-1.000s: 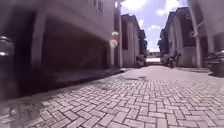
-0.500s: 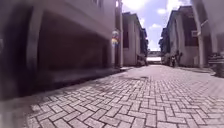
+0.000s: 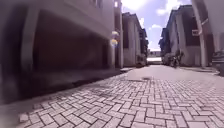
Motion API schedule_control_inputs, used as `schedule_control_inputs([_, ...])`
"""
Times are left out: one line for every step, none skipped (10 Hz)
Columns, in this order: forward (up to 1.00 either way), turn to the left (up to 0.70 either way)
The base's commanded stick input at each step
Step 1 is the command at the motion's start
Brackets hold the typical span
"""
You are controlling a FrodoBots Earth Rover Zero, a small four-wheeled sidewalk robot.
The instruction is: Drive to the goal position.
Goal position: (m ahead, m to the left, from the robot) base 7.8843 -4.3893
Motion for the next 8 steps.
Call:
schedule_control_inputs([0.5,0.0])
schedule_control_inputs([0.5,0.0])
schedule_control_inputs([0.5,0.0])
schedule_control_inputs([0.5,0.0])
schedule_control_inputs([0.5,0.0])
schedule_control_inputs([0.5,0.0])
schedule_control_inputs([0.5,0.0])
schedule_control_inputs([0.5,0.0])
